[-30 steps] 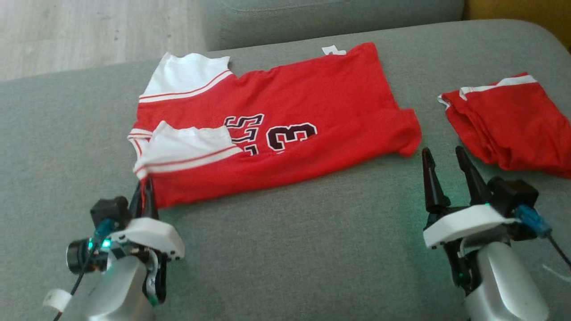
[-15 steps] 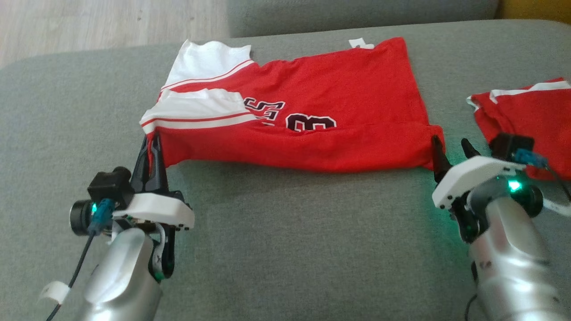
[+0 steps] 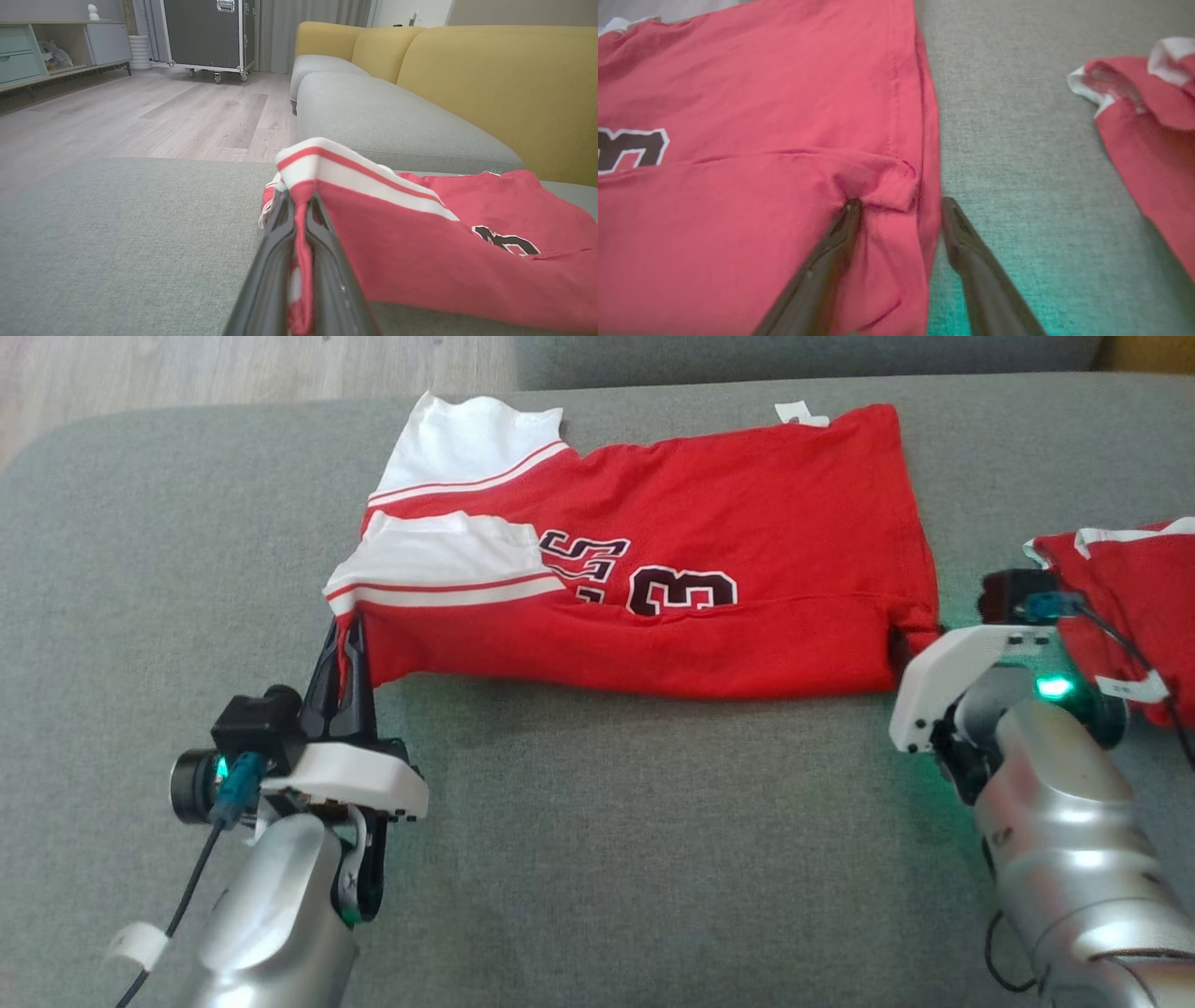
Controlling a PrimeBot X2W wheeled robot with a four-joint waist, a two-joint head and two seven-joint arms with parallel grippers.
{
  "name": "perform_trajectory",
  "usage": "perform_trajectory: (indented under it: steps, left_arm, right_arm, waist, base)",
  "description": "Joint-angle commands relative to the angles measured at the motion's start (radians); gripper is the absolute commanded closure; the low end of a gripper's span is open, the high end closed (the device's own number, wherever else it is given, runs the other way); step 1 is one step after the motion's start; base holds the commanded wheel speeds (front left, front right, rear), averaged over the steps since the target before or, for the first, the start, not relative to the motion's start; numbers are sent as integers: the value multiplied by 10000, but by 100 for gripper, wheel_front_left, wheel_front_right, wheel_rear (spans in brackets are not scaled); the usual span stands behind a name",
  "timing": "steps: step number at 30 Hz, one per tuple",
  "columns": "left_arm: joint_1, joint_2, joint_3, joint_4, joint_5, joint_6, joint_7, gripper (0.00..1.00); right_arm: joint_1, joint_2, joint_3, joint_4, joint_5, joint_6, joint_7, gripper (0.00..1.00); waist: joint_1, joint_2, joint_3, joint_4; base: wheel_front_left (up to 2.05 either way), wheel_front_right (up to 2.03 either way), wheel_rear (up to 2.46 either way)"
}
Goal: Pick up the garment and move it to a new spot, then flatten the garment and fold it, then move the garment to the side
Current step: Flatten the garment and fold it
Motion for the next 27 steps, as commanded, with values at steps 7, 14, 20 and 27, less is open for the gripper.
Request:
perform_trajectory:
  steps: [7, 14, 20, 27]
  left_arm:
    - [10, 231, 511, 285, 185, -102, -125, 100]
    - [894, 428, 493, 1031, 142, -213, -121, 100]
    - [1448, 630, 457, 1129, 30, -274, -3, 100]
    - [2230, 850, 195, 613, -2, -301, 638, 100]
  right_arm:
    - [-439, -25, 453, 120, -446, -7, 51, 100]
    - [-125, -52, 1499, 498, 138, -7, 324, 100]
    - [297, -109, 2523, 454, 1320, -7, 1020, 100]
    - [1595, -701, 3891, -895, 3215, -7, 2175, 100]
  waist:
    - [0, 0, -602, -213]
    - [0, 0, -1883, -816]
    - [0, 0, -2492, -1039]
    - [0, 0, -2954, -1046]
  base:
    - [0, 0, 0]
    - [0, 0, 0]
    - [0, 0, 0]
    - [0, 0, 0]
